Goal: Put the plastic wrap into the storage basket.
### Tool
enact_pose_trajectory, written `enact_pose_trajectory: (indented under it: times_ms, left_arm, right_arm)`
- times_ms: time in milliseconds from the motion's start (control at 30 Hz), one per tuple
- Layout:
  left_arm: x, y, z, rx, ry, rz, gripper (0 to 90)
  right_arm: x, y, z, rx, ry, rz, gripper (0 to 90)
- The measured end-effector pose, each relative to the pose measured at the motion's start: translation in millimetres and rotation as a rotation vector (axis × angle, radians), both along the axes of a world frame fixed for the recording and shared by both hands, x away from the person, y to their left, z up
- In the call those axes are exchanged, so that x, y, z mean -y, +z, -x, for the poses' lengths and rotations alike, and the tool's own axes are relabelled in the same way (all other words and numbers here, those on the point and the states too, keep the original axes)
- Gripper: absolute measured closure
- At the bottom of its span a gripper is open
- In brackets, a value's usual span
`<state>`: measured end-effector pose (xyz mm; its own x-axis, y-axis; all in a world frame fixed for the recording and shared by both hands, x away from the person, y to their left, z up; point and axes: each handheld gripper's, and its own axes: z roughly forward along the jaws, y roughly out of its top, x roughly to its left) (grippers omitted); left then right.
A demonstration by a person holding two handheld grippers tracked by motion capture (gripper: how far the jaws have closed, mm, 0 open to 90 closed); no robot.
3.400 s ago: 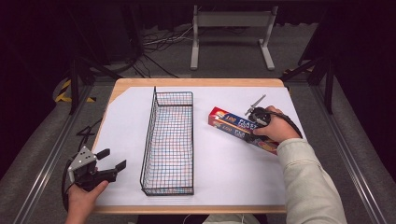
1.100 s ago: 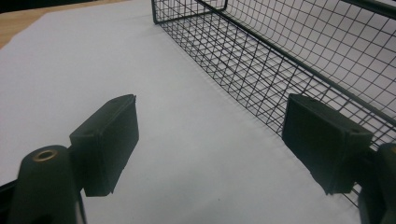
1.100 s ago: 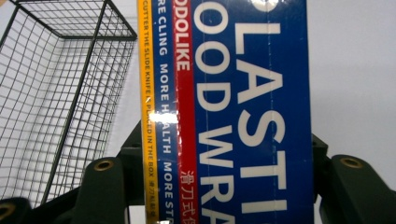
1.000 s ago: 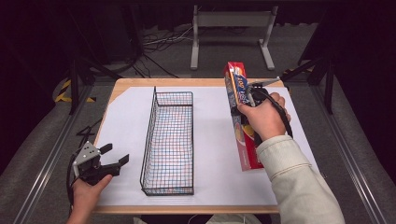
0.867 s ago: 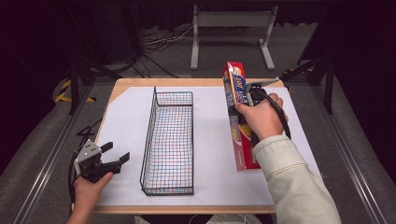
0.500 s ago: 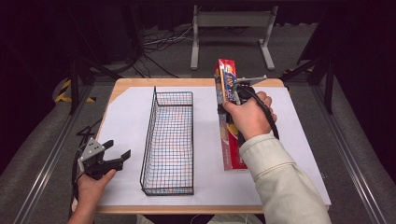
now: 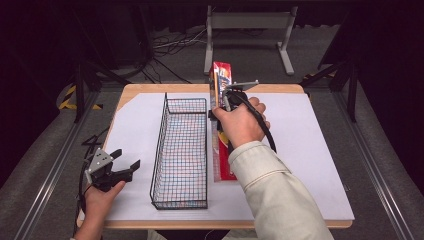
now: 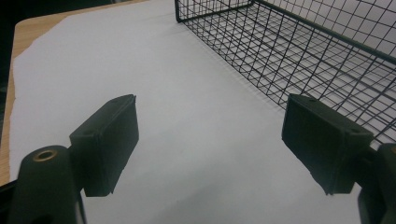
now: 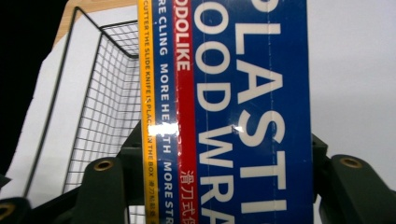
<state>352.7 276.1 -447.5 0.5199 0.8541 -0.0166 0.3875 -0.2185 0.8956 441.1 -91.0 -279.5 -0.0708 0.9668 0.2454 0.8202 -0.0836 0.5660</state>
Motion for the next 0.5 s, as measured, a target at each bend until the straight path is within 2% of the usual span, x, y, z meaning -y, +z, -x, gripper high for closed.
enact_pose_trajectory:
  times_ms: [100, 233, 367, 500]
  left_arm:
    - [-0.4, -1.5, -0.1, -0.002, 0.003, -0.005, 19.4]
    - [0.3, -1.2, 1.1, 0.014, 0.000, -0.004, 19.4]
    - [1.5, -1.4, 1.6, 0.020, -0.001, -0.012, 19.4]
    - [2.2, -0.7, 2.3, 0.027, -0.005, -0.021, 19.3]
  right_arm:
    - [-10.3, -1.7, -1.0, -0.003, 0.007, -0.014, 41.0]
    - [-18.4, -3.8, -1.3, -0.002, 0.012, -0.015, 41.0]
    - [-26.2, -6.4, -1.8, -0.014, -0.003, -0.048, 41.0]
    - [-32.4, -8.5, -3.2, -0.012, -0.009, -0.046, 41.0]
